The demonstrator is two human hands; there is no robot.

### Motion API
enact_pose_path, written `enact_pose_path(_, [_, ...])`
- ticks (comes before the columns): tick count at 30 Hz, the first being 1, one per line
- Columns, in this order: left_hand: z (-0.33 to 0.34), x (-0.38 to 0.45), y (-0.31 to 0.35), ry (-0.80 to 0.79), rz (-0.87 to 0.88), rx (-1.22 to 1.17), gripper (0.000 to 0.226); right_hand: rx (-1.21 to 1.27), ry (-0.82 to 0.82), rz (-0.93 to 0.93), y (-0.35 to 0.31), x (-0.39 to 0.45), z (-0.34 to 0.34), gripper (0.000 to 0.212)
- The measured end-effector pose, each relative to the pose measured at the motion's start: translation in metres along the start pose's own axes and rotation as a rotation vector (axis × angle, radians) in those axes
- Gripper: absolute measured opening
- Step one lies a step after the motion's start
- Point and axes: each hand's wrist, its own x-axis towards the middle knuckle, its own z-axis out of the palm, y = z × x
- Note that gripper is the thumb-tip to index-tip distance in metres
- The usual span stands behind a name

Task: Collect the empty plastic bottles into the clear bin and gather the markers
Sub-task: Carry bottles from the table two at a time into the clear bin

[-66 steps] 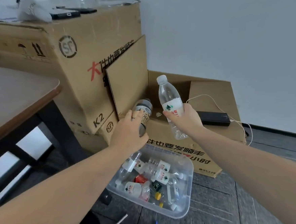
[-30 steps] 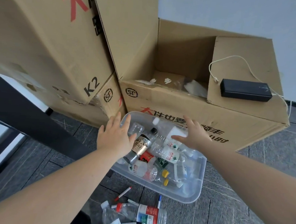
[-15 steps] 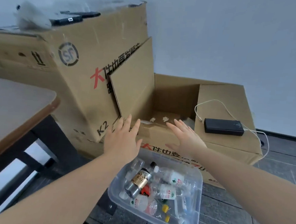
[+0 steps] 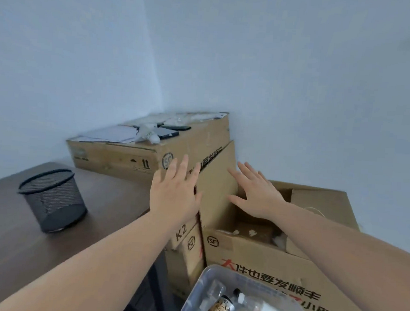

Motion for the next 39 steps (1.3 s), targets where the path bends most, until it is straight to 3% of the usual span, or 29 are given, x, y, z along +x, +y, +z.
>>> enact_pose_path(14, [-0.109,-0.095,-0.183,0.032,-0.337,0.239,0.065,0.036,0.14,-0.394,-0.231,0.045,-0.042,0.07])
enact_pose_path(29, [-0.149,-0.28,-0.364,-0.113,-0.812,0.397,0.066,0.152,0.025,-0.807,-0.499,0.046,0.024,0.069])
enact_pose_path(39, [-0.165,-0.398,-0.443,-0.251,-1.077,0.421,0.07,0.21,-0.046,-0.961,-0.627,0.022,0.063,0.069])
